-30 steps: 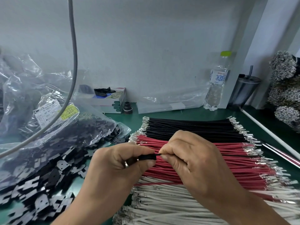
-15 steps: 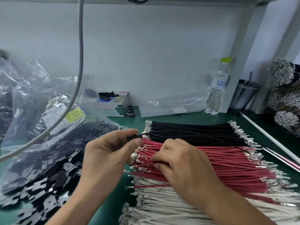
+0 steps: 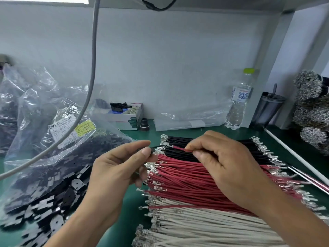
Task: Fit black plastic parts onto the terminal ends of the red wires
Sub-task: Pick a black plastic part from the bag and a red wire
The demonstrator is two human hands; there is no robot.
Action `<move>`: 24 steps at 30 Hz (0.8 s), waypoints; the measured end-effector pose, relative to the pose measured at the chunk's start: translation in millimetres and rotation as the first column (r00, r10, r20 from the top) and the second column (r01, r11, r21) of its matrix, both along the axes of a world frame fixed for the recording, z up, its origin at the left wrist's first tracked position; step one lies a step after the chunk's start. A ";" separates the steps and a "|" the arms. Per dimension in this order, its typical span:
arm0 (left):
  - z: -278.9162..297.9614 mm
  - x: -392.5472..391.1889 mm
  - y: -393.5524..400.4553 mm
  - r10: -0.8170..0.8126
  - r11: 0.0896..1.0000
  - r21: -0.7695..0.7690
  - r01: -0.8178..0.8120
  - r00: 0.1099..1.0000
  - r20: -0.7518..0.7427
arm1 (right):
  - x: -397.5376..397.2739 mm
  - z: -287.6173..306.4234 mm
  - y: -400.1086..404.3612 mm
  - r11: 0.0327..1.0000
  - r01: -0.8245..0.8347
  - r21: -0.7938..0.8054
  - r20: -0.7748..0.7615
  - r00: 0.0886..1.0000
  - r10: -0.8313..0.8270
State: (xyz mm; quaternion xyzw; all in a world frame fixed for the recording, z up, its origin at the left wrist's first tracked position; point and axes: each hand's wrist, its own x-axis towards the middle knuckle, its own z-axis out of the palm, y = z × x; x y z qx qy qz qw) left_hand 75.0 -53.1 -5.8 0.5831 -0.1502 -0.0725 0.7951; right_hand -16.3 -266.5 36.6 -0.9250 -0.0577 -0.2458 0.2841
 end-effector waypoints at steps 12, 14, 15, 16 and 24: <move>1.7 -6.8 -2.1 -0.301 0.952 -0.077 0.295 0.951 -0.073 | -14.5 -13.7 4.3 0.996 0.001 0.087 0.117 0.993 -0.012; 2.0 -6.7 -2.0 -0.300 0.953 -0.070 0.295 0.951 -0.079 | -15.8 -14.0 3.3 0.995 0.002 0.101 0.123 0.992 -0.014; 1.8 -7.0 -1.9 -0.302 0.953 -0.065 0.297 0.950 -0.081 | -16.3 -13.9 3.5 0.996 0.003 0.093 0.119 0.993 -0.014; 1.9 -7.3 -1.8 -0.303 0.952 -0.058 0.299 0.949 -0.084 | -16.6 -14.1 4.0 0.997 0.005 0.073 0.112 0.994 -0.014; 4.0 -11.1 -2.2 -0.328 0.944 0.011 0.330 0.939 -0.105 | -21.3 -11.6 5.0 0.999 0.033 0.042 0.102 0.994 -0.037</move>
